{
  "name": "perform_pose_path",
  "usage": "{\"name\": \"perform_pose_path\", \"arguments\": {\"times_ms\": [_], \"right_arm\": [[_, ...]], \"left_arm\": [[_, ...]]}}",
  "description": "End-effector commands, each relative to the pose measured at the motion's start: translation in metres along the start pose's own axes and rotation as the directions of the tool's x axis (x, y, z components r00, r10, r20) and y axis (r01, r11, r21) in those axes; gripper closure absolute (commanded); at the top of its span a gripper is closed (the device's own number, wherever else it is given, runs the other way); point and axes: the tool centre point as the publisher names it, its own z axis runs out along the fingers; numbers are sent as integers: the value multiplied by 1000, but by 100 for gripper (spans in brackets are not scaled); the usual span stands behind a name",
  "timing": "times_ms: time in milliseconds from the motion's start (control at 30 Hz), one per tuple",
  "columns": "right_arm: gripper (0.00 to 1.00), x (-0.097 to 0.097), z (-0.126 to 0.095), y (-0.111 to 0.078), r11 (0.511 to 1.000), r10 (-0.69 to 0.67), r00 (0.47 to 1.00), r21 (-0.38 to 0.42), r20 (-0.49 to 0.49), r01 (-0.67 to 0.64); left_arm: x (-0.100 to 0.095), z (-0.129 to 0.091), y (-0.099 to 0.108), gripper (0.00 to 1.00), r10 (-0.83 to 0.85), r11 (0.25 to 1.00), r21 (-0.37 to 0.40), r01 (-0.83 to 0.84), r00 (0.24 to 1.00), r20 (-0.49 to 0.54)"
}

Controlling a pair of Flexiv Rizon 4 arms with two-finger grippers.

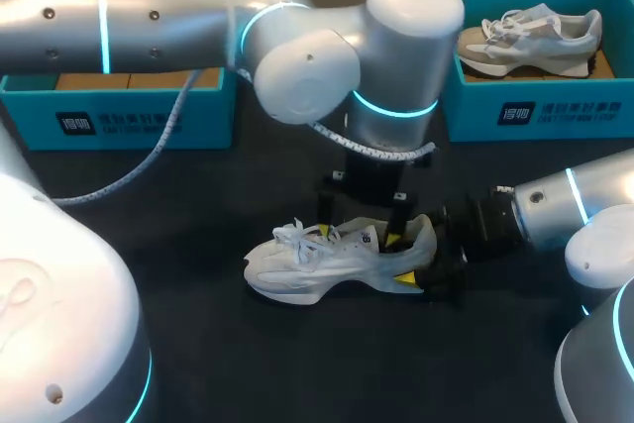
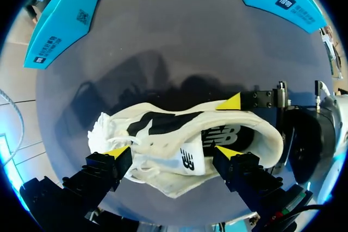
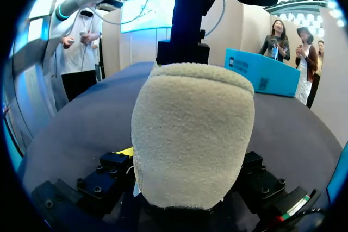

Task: Take the shoe out of the shoebox, open the shoe tongue, remove and reinsert the insole, then place the shoe into the shoebox

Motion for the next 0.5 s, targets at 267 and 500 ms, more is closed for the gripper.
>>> {"name": "perform_pose_path", "arguments": {"times_ms": [267, 500], "right_arm": [[100, -2, 3, -2, 1000, 1, 1000, 4, 0, -1], [100, -2, 3, -2, 1000, 1, 1000, 4, 0, -1]], "left_arm": [[-4, 17, -1, 0, -28, 1000, 1, 27, 997, 67], [-23, 13, 2, 0, -59, 998, 40, 54, 991, 123]]}}
